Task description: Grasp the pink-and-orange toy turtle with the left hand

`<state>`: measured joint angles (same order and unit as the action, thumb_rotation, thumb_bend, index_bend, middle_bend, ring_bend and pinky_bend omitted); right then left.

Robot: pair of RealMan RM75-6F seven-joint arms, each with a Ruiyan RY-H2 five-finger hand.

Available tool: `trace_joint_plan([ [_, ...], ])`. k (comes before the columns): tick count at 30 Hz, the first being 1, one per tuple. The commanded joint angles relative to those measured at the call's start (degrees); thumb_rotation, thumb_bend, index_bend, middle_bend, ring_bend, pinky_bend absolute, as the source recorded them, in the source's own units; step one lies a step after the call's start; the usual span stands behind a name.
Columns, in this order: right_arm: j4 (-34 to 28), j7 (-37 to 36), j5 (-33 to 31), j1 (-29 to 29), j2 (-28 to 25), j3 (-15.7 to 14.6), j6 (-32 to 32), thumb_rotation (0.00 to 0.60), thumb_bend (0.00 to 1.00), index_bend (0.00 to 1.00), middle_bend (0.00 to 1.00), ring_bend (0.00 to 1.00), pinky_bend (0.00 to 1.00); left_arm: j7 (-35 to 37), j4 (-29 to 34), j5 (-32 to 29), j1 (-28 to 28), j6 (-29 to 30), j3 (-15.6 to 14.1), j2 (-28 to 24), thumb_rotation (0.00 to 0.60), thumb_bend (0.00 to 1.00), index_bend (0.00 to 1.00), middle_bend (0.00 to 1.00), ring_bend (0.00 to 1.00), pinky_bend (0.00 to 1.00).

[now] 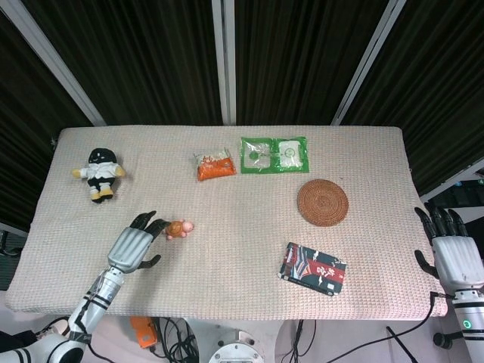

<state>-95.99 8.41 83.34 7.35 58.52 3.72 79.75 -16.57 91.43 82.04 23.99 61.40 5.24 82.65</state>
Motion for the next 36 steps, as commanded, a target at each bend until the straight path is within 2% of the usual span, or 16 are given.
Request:
trace_joint_plan([
  [1, 0.0, 0.1, 0.0, 0.1, 0.1, 0.0, -0.2, 0.6, 0.27, 0.0, 0.0, 0.0, 0.0, -2.4, -1.4, -1.9, 1.9, -1.7, 0.8, 1.8, 0.6, 0.25, 0.18, 0.19, 0.0, 0.11],
  [9, -0.1, 0.5, -0.3, 0.3, 0.3, -0.1, -0.5, 0.6, 0.27, 0.0, 0.0, 0.0, 0.0, -5.5, -4.6, -4.2, 4.6, -2.8, 1.9, 4.7, 0.6, 0.26, 0.2, 0.19, 0.0, 0.11],
  [13, -0.1, 0.4, -0.7, 0.2, 0.0, 0.1, -0.3, 0.6, 0.27, 0.0, 0.0, 0.0, 0.0, -6.7, -6.0, -5.5, 6.0, -4.0, 2.0, 5.5, 0.6, 0.28, 0.26, 0.23, 0.0, 0.1],
  [24, 0.4, -0.4, -1.3, 0.3, -0.2, 0.1, -0.9, 0.6, 0.27, 0.0, 0.0, 0.0, 0.0, -9.2, -8.9, -8.6, 8.2, -4.5, 2.4, 8.2, 0.6, 0.28, 0.28, 0.25, 0.02, 0.11],
  [36, 0.6, -0.7, -1.7, 0.2, -0.3, 0.2, -1.0, 0.6, 0.28, 0.0, 0.0, 0.0, 0.0, -9.6, -11.3, -11.7, 10.1, -5.8, 2.4, 9.7, 0.6, 0.38, 0.37, 0.38, 0.11, 0.14],
])
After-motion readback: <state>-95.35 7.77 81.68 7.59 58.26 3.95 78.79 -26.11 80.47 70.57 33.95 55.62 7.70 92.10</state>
